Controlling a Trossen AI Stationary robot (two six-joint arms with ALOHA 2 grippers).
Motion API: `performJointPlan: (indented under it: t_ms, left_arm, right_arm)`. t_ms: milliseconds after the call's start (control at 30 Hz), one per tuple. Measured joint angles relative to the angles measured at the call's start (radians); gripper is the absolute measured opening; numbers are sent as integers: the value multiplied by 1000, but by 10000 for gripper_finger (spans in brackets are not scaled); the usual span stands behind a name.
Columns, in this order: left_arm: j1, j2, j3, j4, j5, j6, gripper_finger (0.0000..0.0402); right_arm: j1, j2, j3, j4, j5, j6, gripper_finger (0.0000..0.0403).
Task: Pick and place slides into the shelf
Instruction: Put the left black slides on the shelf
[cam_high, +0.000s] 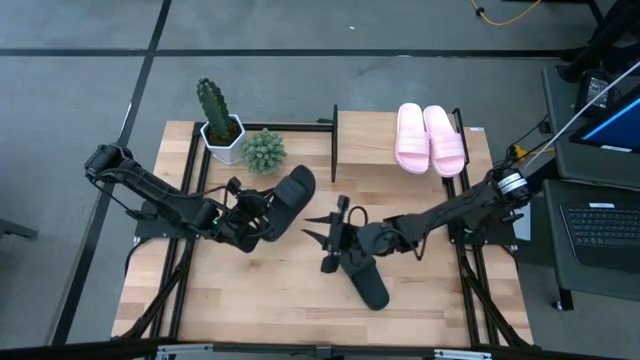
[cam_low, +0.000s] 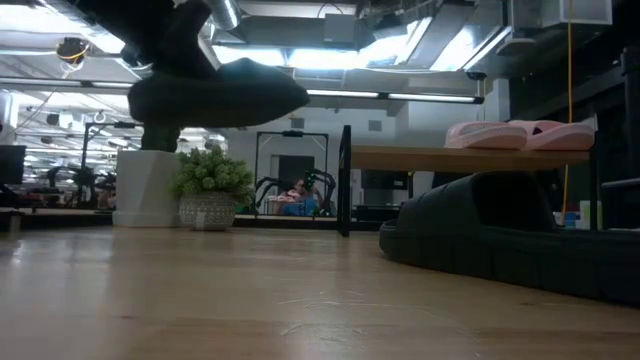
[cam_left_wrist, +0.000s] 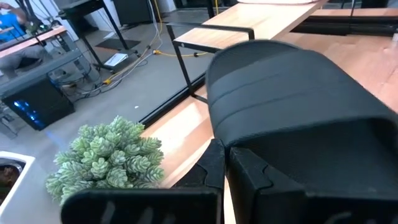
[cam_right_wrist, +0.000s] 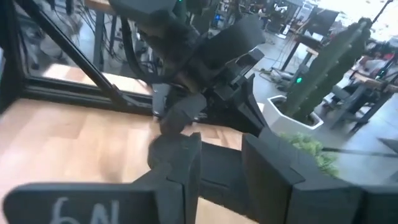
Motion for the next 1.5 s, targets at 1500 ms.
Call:
performJointPlan:
  t_ms: [1500]
  left_arm:
    - [-46, 0, 0, 28, -4, 7, 0]
  right_arm:
    - [-106, 262, 299, -247, 246, -201, 173]
